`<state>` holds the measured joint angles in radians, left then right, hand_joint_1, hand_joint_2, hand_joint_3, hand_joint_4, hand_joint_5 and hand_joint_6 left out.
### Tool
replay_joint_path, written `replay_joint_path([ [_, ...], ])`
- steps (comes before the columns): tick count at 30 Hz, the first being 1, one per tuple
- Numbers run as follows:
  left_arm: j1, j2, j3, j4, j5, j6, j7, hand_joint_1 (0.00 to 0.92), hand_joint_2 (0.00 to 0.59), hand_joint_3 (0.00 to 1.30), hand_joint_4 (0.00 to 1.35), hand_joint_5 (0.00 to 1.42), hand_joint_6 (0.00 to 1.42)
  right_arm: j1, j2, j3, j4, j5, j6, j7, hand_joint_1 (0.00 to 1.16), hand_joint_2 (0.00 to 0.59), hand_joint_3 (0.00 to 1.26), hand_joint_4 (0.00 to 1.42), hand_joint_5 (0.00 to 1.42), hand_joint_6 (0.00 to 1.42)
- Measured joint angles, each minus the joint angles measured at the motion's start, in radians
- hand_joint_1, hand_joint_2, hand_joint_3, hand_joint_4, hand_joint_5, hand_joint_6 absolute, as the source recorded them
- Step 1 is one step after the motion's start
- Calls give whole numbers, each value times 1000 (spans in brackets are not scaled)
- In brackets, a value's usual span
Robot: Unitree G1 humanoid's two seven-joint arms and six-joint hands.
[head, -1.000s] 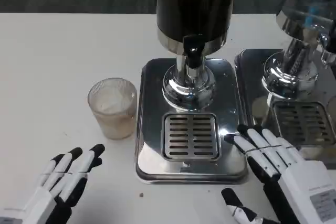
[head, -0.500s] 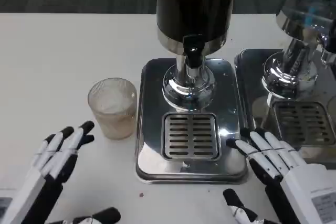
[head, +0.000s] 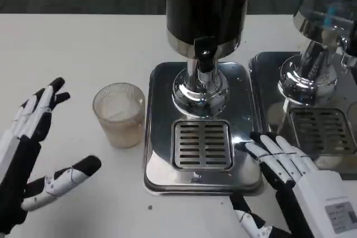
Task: Grasp the cup under the faucet to collect the drink, then remove the cup.
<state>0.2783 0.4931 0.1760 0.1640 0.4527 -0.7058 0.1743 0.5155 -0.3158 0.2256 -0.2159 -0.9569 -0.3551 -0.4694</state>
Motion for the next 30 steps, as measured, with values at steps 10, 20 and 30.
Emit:
replay_joint_path([
  [10,-198,20,-50,262,-28,-14,-7,115,30,0,0,96,89,-19,32,33,-1,0,16,-9,402,419,251,138,128,172],
  [20,-395,53,-146,547,32,-38,55,169,28,0,0,137,135,-38,35,61,1,-2,24,-27,402,420,264,151,144,191],
  [30,-523,63,-231,735,33,-56,72,186,27,18,24,170,158,-26,34,93,-18,-12,32,-35,410,429,272,173,156,209],
])
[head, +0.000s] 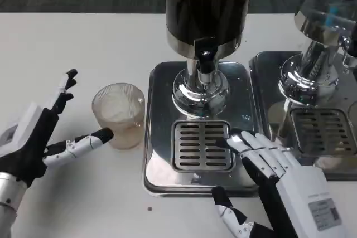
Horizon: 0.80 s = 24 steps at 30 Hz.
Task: Grasp the cup under the faucet to collect the drink, then remove the cup.
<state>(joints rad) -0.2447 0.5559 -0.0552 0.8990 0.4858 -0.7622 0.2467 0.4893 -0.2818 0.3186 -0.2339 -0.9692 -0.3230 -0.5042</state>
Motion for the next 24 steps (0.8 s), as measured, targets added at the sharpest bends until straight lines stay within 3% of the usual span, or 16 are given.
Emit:
replay_joint_path([
  [12,-131,-11,-88,153,-4,-11,-29,200,28,32,49,190,176,-16,-3,7,-8,12,7,1,414,429,281,174,158,228],
  [24,-199,-22,-155,211,-3,7,-38,231,33,63,87,228,200,-19,-7,7,-2,22,7,1,415,429,281,184,169,242],
])
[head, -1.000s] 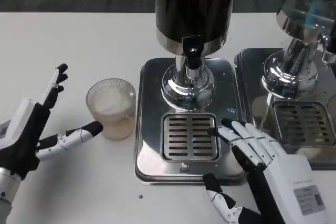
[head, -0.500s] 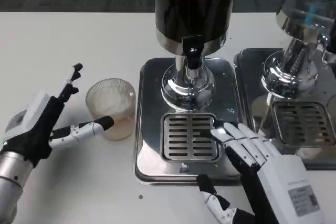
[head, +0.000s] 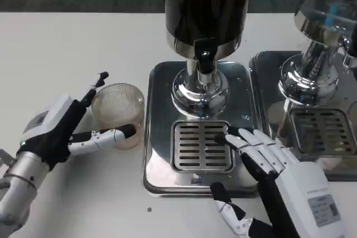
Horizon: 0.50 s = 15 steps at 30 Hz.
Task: Grasp the cup under the faucet to collect the drink, then remove the cup.
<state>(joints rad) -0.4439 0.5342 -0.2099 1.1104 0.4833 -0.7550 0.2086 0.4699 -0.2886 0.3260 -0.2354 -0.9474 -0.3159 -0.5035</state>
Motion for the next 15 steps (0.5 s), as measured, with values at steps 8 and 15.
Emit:
replay_joint_path([
  [8,-22,-15,-13,18,0,25,0,277,49,90,129,274,231,0,3,1,5,12,0,0,422,423,286,185,170,248],
  [15,-30,-34,-15,27,-1,29,22,287,65,180,231,361,326,-3,8,4,17,21,0,0,428,421,292,187,170,250],
])
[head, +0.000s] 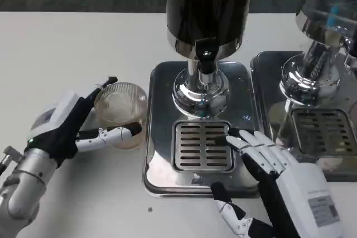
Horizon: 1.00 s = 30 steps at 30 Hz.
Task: Grasp the cup under the faucet to collect the drink, then remove the cup.
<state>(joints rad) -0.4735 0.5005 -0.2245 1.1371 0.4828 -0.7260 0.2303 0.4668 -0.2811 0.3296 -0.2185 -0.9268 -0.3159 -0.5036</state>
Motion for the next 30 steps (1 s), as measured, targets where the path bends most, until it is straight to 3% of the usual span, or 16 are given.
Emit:
replay_joint_path([
  [11,-13,-32,-16,21,0,0,54,295,102,389,471,626,656,1,0,-1,9,16,0,0,434,420,294,196,176,251],
  [30,7,-38,-27,33,-1,-43,126,327,122,500,619,817,930,1,-1,-3,9,39,-8,0,423,426,282,233,181,251],
])
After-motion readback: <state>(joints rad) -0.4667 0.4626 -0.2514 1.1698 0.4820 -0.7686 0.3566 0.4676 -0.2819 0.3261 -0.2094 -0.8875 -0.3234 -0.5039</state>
